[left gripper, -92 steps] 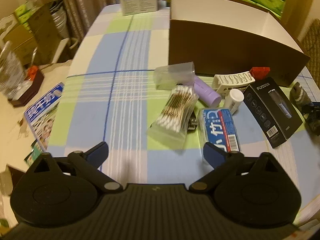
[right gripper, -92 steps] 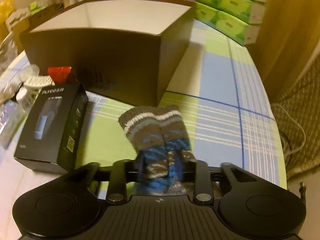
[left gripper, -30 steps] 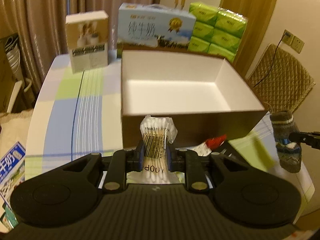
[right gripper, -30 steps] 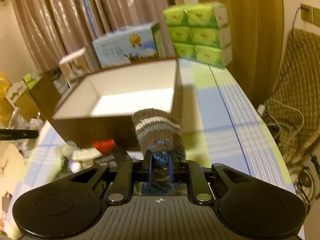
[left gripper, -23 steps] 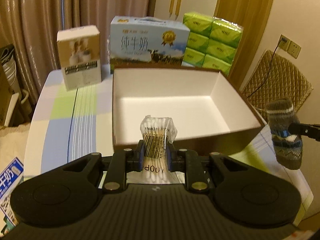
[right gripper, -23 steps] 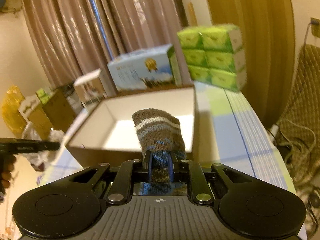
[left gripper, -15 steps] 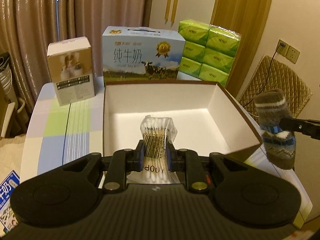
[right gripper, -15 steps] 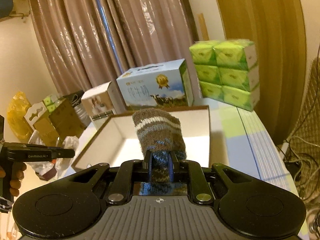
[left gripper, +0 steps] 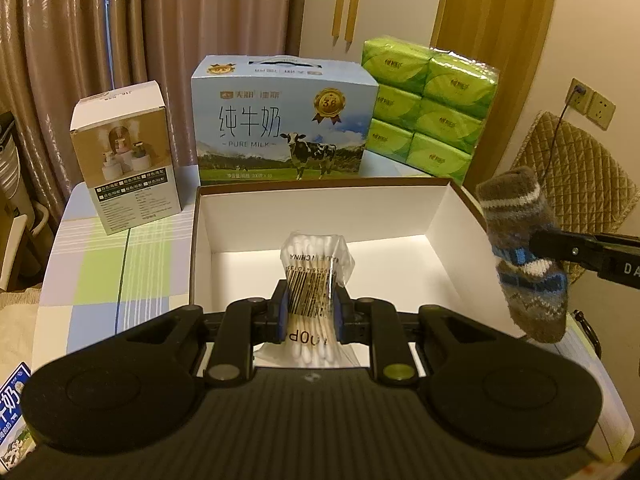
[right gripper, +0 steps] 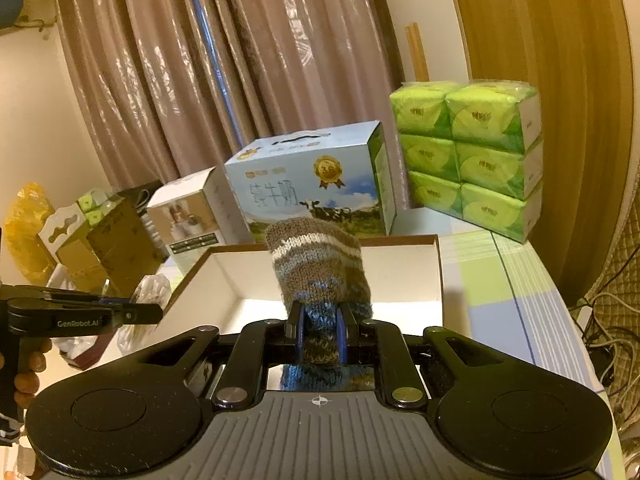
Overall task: Organize objects
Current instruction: 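Carry the sock with the right gripper while the left carries the swab bag into the brown box, then open both grippers to release the sock and swab bag inside the box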
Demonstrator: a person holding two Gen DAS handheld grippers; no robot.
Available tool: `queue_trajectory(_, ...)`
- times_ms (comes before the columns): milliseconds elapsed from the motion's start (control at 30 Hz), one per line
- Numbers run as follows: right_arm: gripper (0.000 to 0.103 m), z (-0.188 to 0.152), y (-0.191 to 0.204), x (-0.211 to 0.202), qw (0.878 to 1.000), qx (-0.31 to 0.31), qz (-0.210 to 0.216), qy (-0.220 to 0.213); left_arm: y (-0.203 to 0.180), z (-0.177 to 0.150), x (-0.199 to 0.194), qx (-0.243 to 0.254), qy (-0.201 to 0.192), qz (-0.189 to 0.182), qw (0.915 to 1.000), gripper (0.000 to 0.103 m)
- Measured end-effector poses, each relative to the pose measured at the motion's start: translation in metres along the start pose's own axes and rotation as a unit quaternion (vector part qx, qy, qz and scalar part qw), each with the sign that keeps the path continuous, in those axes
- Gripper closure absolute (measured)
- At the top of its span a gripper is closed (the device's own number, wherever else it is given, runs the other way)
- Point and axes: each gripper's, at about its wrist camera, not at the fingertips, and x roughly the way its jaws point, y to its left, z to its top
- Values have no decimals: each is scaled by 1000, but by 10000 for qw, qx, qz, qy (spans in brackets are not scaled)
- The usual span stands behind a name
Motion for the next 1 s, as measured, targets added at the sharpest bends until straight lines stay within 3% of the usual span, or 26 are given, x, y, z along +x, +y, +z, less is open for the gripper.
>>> queue_trajectory(500,90,-20,-26,60,9962,-83,-573,644,5,8,40,13,363,94,9993,86)
queue_trajectory(800,89,-33,-29,99,9849,-487,-1140,1206,7,4,61,14,660,164,9977,86)
queue_trajectory(833,82,-33,-28,99,9854,-514,-1107,1187,7,4,63,5,696,169,9974,86)
queue_trajectory(933,46,-32,-24,97,9869,-550,-1083,1059,9,3,70,-30,801,216,9965,86)
queue_trajectory(1000,44,-31,-22,96,9879,-567,-1008,1032,10,4,74,-39,859,241,9960,85)
